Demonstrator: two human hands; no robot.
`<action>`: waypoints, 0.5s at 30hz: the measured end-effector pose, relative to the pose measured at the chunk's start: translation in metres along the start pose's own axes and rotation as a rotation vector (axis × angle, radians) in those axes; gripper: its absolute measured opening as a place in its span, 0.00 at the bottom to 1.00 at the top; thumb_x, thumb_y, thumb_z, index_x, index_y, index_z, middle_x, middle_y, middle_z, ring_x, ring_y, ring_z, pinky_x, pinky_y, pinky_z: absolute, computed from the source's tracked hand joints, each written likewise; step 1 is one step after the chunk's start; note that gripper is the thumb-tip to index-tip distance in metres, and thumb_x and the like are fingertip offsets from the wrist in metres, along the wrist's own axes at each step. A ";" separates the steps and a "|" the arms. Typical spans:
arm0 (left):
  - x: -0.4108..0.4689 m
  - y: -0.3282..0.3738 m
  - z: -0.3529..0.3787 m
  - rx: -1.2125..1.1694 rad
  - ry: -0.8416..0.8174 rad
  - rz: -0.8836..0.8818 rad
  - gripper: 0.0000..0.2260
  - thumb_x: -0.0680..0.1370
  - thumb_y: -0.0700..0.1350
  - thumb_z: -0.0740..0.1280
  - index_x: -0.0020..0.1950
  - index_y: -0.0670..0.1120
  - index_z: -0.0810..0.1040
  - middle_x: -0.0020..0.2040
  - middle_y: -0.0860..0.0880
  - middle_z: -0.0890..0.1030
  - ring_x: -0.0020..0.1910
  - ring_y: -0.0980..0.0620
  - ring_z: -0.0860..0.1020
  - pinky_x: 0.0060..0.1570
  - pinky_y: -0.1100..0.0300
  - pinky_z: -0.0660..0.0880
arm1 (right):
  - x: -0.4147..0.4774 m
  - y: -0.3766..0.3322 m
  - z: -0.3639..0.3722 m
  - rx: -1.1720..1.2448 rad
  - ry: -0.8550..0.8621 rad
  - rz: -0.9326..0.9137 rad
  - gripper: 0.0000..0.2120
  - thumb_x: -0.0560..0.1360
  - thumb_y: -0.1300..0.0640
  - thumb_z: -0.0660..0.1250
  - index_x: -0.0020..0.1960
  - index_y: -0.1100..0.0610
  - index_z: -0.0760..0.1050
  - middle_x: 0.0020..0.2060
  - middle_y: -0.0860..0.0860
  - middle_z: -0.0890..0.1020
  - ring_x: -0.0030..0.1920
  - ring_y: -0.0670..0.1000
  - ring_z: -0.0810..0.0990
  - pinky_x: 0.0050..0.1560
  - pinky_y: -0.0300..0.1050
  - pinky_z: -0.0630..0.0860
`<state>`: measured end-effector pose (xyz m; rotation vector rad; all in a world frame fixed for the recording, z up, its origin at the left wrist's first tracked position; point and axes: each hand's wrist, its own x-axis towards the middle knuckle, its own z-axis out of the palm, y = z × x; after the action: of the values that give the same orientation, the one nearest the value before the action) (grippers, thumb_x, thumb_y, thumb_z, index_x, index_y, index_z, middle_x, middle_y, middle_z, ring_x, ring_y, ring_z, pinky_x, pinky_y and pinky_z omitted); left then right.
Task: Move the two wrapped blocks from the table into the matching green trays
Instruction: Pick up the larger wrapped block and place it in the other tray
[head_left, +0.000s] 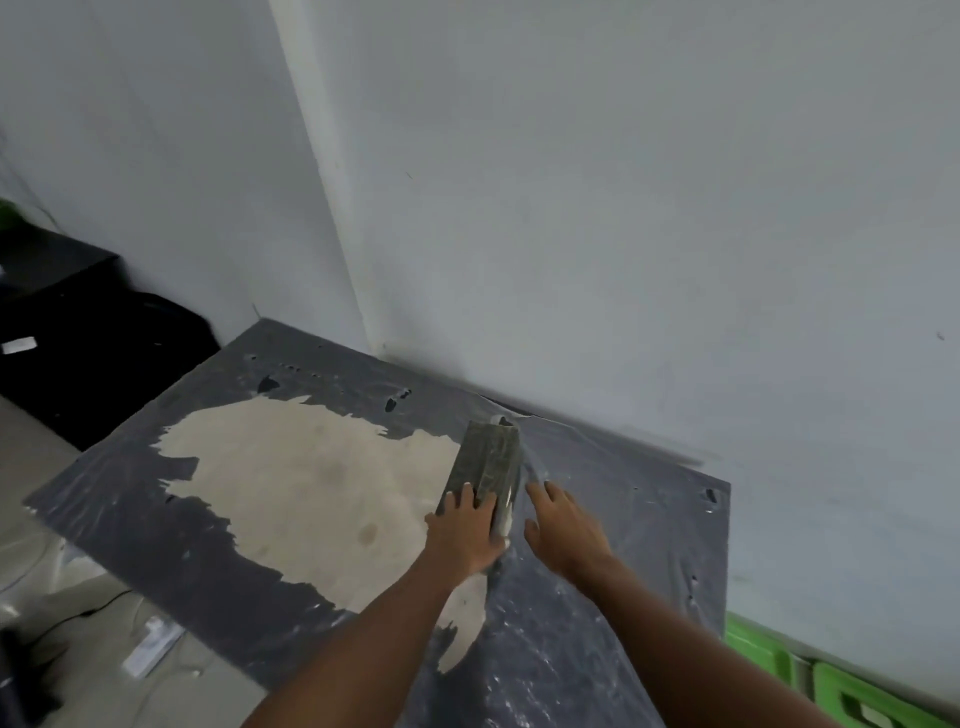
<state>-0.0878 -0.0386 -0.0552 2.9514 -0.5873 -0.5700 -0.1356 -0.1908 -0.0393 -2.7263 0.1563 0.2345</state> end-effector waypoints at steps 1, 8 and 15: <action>0.004 -0.004 0.006 0.002 0.014 0.009 0.33 0.76 0.62 0.64 0.75 0.52 0.57 0.77 0.43 0.60 0.74 0.37 0.61 0.66 0.35 0.69 | 0.005 -0.002 0.003 0.003 -0.003 0.021 0.24 0.79 0.54 0.60 0.74 0.54 0.61 0.71 0.55 0.70 0.69 0.56 0.71 0.63 0.55 0.76; 0.035 -0.053 0.017 0.044 0.157 0.188 0.33 0.70 0.60 0.68 0.72 0.57 0.59 0.68 0.46 0.67 0.65 0.41 0.65 0.55 0.45 0.74 | 0.034 -0.020 0.014 0.007 -0.018 0.154 0.25 0.78 0.56 0.61 0.74 0.54 0.60 0.71 0.56 0.69 0.69 0.58 0.71 0.63 0.57 0.75; 0.074 -0.113 -0.043 -0.200 0.218 0.370 0.27 0.74 0.59 0.54 0.74 0.59 0.65 0.67 0.50 0.73 0.63 0.47 0.67 0.59 0.46 0.74 | 0.056 -0.032 0.012 -0.027 -0.015 0.122 0.42 0.77 0.57 0.67 0.79 0.54 0.42 0.80 0.59 0.48 0.79 0.60 0.52 0.73 0.59 0.66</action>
<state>0.0316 0.0378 -0.0574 2.5800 -0.9562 -0.2492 -0.0779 -0.1612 -0.0490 -2.7444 0.3180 0.2939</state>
